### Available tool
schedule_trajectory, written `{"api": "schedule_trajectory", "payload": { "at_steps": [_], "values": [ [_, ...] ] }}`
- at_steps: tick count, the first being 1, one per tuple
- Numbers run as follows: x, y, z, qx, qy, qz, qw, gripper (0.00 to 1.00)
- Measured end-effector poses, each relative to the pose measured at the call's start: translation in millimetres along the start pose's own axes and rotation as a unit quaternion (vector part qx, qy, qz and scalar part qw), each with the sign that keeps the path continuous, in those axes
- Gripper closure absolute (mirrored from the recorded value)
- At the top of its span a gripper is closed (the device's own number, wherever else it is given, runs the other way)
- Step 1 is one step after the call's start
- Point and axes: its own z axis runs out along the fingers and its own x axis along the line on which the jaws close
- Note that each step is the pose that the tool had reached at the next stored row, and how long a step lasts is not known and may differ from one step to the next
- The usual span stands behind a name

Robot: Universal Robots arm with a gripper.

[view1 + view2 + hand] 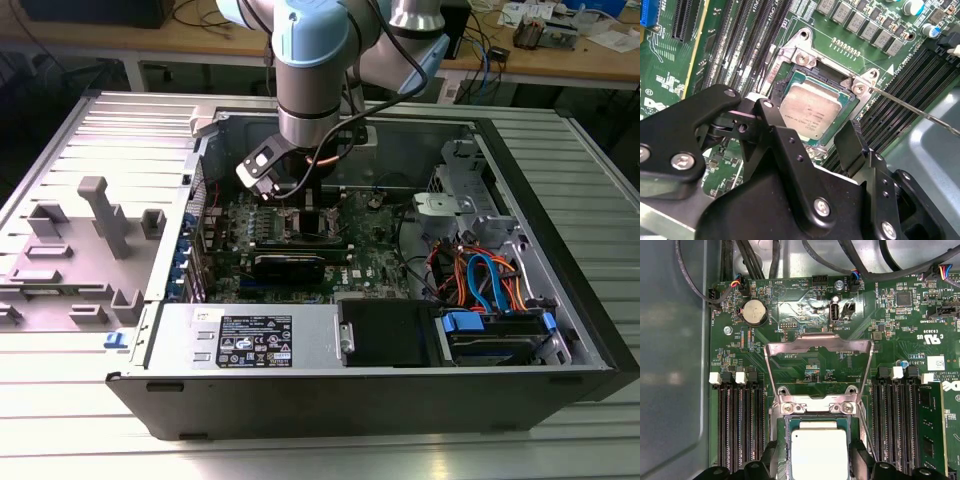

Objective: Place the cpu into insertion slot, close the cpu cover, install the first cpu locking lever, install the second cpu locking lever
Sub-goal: 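Place the cpu into insertion slot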

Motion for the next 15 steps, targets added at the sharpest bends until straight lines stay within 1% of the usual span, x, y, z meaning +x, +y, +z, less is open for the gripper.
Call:
{"api": "schedule_trajectory", "payload": {
  "at_steps": [3, 5, 6, 7, 11, 15],
  "values": [
    [0.1, 0.1, -2.4, -0.0001, 0.0001, 0.000, 1.0000, 0.31],
    [0.3, 0.1, -2.4, -0.0001, -0.0016, 0.000, 1.0000, 0.31],
    [0.4, 0.1, -2.4, -0.0002, -0.0045, 0.000, 1.0000, 0.31],
    [0.4, 0.1, -2.4, -0.0001, -0.0049, 0.000, 1.0000, 0.31],
    [0.4, -0.3, -2.2, -0.0001, -0.0053, 0.000, 1.0000, 0.31],
    [0.6, -2.8, -1.9, -0.0002, -0.0052, 0.000, 1.0000, 0.31]
  ]
}}
